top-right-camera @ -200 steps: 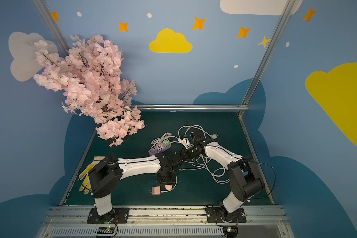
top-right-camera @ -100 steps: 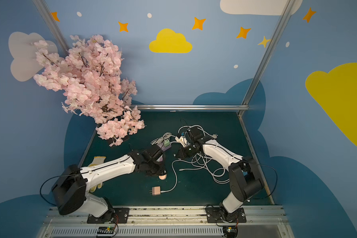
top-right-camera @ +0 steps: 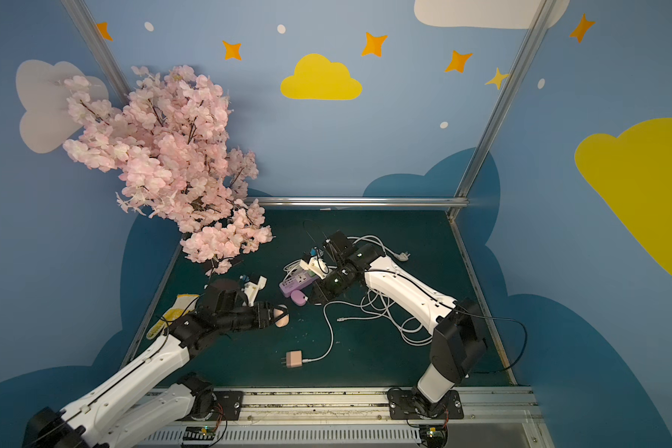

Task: Charge the bluetooth headset
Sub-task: Pick up the bluetooth headset from the center of the board, then insert the charging cable into the bluetooth headset.

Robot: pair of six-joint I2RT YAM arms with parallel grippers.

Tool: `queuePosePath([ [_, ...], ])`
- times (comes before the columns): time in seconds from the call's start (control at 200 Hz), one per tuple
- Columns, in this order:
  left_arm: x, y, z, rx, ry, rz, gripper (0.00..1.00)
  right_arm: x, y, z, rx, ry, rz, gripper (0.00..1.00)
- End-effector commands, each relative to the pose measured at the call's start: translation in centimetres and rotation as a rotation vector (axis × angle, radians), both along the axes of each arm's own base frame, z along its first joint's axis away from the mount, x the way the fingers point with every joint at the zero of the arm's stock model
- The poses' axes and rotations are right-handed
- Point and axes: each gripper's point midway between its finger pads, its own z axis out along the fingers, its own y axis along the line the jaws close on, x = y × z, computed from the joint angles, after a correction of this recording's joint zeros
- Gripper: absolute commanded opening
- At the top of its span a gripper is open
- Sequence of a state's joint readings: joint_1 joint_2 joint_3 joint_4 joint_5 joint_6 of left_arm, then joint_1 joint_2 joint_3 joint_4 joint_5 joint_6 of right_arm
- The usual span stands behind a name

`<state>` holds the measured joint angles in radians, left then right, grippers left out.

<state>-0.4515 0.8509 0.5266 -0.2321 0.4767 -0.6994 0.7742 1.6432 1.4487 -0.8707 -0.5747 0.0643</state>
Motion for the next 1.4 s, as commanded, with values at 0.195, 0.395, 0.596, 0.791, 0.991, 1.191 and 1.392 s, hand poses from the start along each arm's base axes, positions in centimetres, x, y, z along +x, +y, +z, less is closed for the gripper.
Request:
queuePosePath([
  [0.195, -0.7, -1.2, 4.0, -0.189, -0.160, -0.150, 0.03, -4.7, 1.0, 1.0, -0.102, 0.137, 0.174, 0.00],
  [0.395, -0.8, -1.7, 4.4, -0.215, -0.156, -0.187, 0.03, -4.5, 2.4, 2.0, -0.085, 0.136, 0.196, 0.00],
  [0.596, -0.9, -1.5, 4.3, -0.209, -0.163, -0.176, 0.03, -4.3, 2.7, 2.1, -0.101, 0.141, 0.206, 0.00],
  [0.791, -0.9, -1.5, 4.2, -0.208, -0.162, -0.176, 0.03, -4.6, 2.2, 2.5, -0.117, 0.147, 0.205, 0.00],
  [0.991, -0.9, -1.5, 4.1, -0.207, -0.156, -0.178, 0.03, -5.1, 1.2, 3.1, -0.143, 0.148, 0.204, 0.00],
  [1.191, -0.9, -1.5, 4.2, -0.208, -0.158, -0.178, 0.03, -5.4, 1.1, 3.7, -0.129, 0.150, 0.206, 0.00],
  [1.392, -0.9, -1.6, 4.0, -0.209, -0.154, -0.181, 0.03, -5.3, 2.2, 5.0, -0.068, 0.148, 0.210, 0.00],
])
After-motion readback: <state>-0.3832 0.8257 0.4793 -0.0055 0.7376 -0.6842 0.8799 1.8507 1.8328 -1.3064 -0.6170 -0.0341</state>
